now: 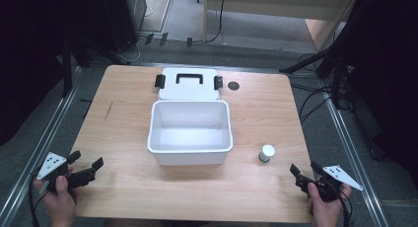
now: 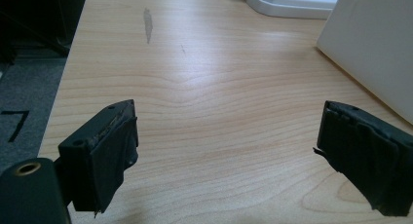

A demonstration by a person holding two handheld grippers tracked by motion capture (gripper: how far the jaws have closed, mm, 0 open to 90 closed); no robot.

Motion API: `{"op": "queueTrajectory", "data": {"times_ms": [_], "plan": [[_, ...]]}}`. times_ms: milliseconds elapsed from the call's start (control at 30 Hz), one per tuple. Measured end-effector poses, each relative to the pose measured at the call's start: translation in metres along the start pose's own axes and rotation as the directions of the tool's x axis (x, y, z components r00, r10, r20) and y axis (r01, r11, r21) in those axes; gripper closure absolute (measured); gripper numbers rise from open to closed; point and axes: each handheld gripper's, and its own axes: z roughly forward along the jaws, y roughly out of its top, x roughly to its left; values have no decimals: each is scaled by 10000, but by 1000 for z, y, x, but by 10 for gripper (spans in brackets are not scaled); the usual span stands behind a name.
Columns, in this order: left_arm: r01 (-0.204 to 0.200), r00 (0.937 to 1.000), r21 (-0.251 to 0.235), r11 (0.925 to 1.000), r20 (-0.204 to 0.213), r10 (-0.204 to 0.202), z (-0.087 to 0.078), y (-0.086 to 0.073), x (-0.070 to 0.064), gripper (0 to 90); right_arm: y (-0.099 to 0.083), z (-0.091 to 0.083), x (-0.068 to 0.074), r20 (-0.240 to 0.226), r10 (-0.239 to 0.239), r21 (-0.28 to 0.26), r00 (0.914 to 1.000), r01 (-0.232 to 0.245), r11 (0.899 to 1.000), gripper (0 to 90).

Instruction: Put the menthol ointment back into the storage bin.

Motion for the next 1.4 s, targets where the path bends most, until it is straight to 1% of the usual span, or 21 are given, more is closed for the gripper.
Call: {"op": "queueTrajectory", "data": {"times_ms": [67,200,300,467,600,700,767,800,833,867,933,1000,1033,1067,1100,1167,1200,1267,1300,1367,1400], "plan": [[-5,10000,-17,10000,3,5,0,0,1,85,0,0,0,6,32,23,10000,-32,10000,139],[46,10000,-59,10000,19,-46,-1,-1,1,86,0,1,1,7,-170,199,9999,170,9997,139],[139,9999,-129,9998,33,-139,-2,-1,1,86,4,3,2,-206,-48,459,9998,57,9989,139],[103,9999,-78,9999,57,-103,-2,-1,2,86,14,5,3,-376,-84,835,9993,116,9964,142],[50,10000,-40,10000,70,-50,-2,-1,2,86,26,10,13,-684,-704,1676,9952,810,9825,143],[105,9999,-91,9999,70,-104,-2,-1,2,86,35,14,21,-912,-1104,2289,9897,1287,9649,143],[109,9999,-93,9999,71,-108,-2,-1,2,86,41,16,27,-949,-1415,2698,9854,1623,9491,143],[109,9999,-93,9999,71,-108,-2,-1,2,86,41,16,27,-949,-1415,2698,9854,1623,9491,143],[121,9999,-108,9999,74,-120,-2,-1,2,86,46,19,32,-997,-1609,3065,9819,1842,9339,143],[126,9999,-119,9998,79,-125,-2,-1,2,86,49,21,35,-1023,-1713,3234,9799,1956,9258,143],[136,9999,-118,9998,76,-135,-2,-1,2,86,54,25,40,-1218,-1915,3640,9739,2233,9042,142],[134,9999,-124,9998,78,-133,-2,-1,2,86,59,30,46,-1317,-2155,4110,9676,2512,8764,141],[134,9999,-124,9998,78,-133,-2,-1,2,86,59,30,46,-1317,-2155,4110,9676,2512,8764,141],[136,9999,-124,9998,77,-135,-2,-1,2,86,62,32,49,-1371,-2273,4326,9641,2647,8619,141],[146,9998,-132,9998,97,-145,-2,-1,2,86,66,36,55,-1468,-2396,4838,9597,2809,8289,141],[176,9998,-156,9997,96,-174,-2,-1,2,85,70,40,61,-1545,-2495,5350,9560,2933,7923,141],[195,9998,-170,9997,95,-193,-2,-1,2,85,71,43,63,-1604,-2511,5655,9546,2973,7693,141],[204,9997,-167,9997,97,-203,-2,-1,3,86,74,46,67,-1724,-2472,6098,9535,3004,7334,141],[209,9997,-166,9996,99,-207,-2,-1,3,86,76,48,70,-1807,-2405,6299,9537,3000,7164,141],[199,9998,-160,9997,101,-198,-2,-1,3,86,78,51,73,-1874,-2390,6598,9528,3023,6879,143],[199,9998,-160,9997,101,-198,-2,-1,3,86,78,51,73,-1874,-2390,6598,9528,3023,6879,143]]}}
